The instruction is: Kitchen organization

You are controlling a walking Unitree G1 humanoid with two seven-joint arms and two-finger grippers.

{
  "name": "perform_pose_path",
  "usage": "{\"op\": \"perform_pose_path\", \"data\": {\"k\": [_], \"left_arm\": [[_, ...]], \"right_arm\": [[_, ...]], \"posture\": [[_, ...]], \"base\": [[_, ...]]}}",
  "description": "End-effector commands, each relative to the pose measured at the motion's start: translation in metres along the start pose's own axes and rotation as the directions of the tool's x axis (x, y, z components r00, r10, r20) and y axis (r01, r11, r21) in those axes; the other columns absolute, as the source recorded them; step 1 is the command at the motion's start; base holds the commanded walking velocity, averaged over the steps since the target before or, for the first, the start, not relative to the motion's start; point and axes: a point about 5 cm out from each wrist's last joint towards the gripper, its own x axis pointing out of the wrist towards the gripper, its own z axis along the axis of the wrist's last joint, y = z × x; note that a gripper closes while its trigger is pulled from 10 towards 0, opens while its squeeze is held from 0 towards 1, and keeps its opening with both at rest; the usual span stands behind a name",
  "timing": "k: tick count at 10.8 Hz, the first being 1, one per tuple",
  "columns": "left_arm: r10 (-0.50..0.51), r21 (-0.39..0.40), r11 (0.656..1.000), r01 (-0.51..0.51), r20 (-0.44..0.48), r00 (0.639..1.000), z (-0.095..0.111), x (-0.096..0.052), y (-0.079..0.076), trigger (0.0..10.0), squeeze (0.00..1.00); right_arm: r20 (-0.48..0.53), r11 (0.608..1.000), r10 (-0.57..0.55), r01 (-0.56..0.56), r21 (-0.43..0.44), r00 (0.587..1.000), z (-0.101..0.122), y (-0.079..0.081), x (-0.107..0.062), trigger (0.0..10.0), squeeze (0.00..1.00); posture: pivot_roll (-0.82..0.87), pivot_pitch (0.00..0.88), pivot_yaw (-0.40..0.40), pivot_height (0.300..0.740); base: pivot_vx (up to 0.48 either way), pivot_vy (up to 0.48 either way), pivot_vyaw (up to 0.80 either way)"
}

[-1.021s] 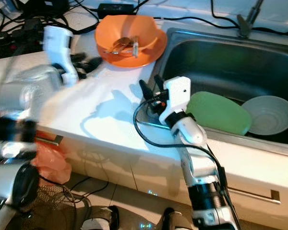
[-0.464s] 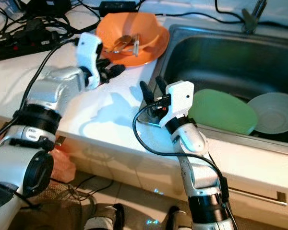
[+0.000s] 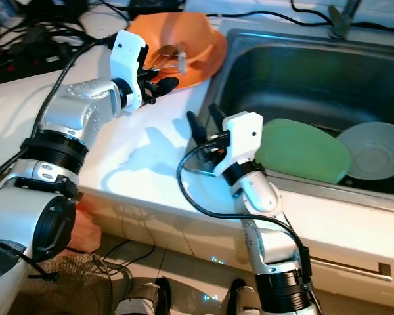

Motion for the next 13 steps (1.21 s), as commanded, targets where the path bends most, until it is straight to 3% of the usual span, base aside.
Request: {"op": "perform_pose_path", "data": {"k": [1, 3, 9, 13], "left_arm": [[0.005, 0.021, 1.0, -0.005, 0.003, 1.0, 0.006, -0.004, 0.005, 10.0, 0.0], [0.026, 0.036, 0.999, -0.026, 0.003, 1.0, 0.006, -0.003, 0.009, 10.0, 0.0], [0.075, -0.007, 0.997, -0.075, 0.006, 0.997, 0.0, 0.016, -0.004, 10.0, 0.0], [0.174, 0.019, 0.985, -0.174, -0.006, 0.985, -0.001, 0.017, 0.002, 10.0, 0.0]], "right_arm": [[-0.144, 0.998, -0.032, 0.039, 0.049, 0.989, -0.032, -0.004, -0.012, 10.0, 0.0], [-0.144, 0.998, -0.027, 0.035, 0.052, 0.989, -0.032, -0.002, -0.011, 10.0, 0.0], [-0.16, 0.997, -0.032, 0.043, 0.061, 0.987, -0.031, 0.003, -0.021, 10.0, 0.0], [-0.178, 0.997, -0.03, 0.042, 0.069, 0.984, -0.032, 0.008, -0.025, 10.0, 0.0]], "posture": [[0.04, 0.252, 0.115, 0.74], [0.03, 0.251, 0.117, 0.74], [0.01, 0.29, 0.112, 0.74], [0.0, 0.308, 0.112, 0.74]], "base": [[0.0, 0.0, 0.0], [0.0, 0.0, 0.0], [0.0, 0.0, 0.0], [0.0, 0.0, 0.0]]}}
